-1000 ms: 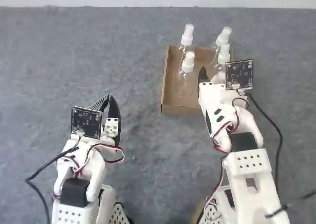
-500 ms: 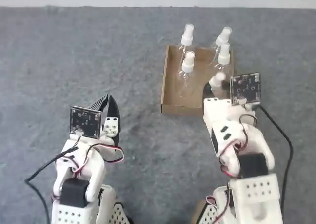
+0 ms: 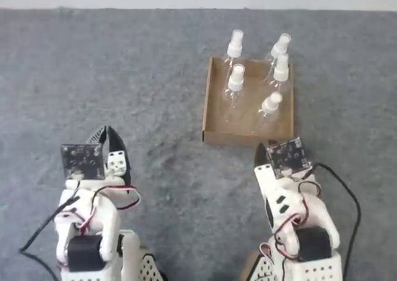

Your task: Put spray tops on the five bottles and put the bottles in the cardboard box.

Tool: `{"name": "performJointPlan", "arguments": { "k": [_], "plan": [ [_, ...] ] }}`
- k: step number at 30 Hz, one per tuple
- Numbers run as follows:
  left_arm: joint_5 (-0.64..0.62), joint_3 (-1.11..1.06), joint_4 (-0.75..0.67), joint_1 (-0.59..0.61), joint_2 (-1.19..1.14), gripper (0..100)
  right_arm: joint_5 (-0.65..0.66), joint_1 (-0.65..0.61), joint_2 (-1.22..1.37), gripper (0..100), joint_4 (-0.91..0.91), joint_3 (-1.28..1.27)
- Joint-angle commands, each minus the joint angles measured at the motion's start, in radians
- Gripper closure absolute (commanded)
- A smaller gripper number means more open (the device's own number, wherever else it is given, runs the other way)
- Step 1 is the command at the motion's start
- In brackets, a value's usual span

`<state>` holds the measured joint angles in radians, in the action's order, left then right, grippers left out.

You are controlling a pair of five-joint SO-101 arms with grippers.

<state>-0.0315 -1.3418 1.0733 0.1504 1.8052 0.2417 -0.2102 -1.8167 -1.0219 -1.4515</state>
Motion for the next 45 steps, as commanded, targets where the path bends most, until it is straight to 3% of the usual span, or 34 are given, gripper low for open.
{"name": "performJointPlan", "arguments": {
  "k": [1, 5, 10, 14, 18, 24, 33, 45],
  "plan": [
    [-0.009, -0.051, 0.012, 0.005, 0.017, 99, 0.021, 0.010, 0.013, 99.3, -0.061, 0.005],
    [-0.008, -0.162, -0.008, 0.005, 0.021, 99, 0.020, 0.076, -0.001, 99.3, -0.090, 0.002],
    [-0.008, -0.343, -0.178, 0.005, 0.020, 99, 0.026, 0.189, -0.001, 99.3, -0.170, -0.005],
    [-0.008, -0.343, -0.187, 0.003, 0.018, 99, 0.028, 0.208, -0.001, 99.3, -0.142, -0.109],
    [-0.008, -0.343, -0.124, 0.003, 0.014, 99, 0.028, 0.209, -0.001, 99.3, -0.053, -0.235],
    [-0.008, -0.343, 0.061, 0.003, 0.014, 99, 0.028, 0.208, 0.001, 99.3, -0.064, -0.230],
    [-0.008, -0.343, 0.192, 0.003, 0.015, 99, 0.028, 0.209, 0.001, 99.3, -0.268, -0.230],
    [-0.009, -0.343, 0.189, 0.003, 0.017, 99, 0.028, 0.209, 0.001, 99.3, -0.286, -0.230]
  ]
}}
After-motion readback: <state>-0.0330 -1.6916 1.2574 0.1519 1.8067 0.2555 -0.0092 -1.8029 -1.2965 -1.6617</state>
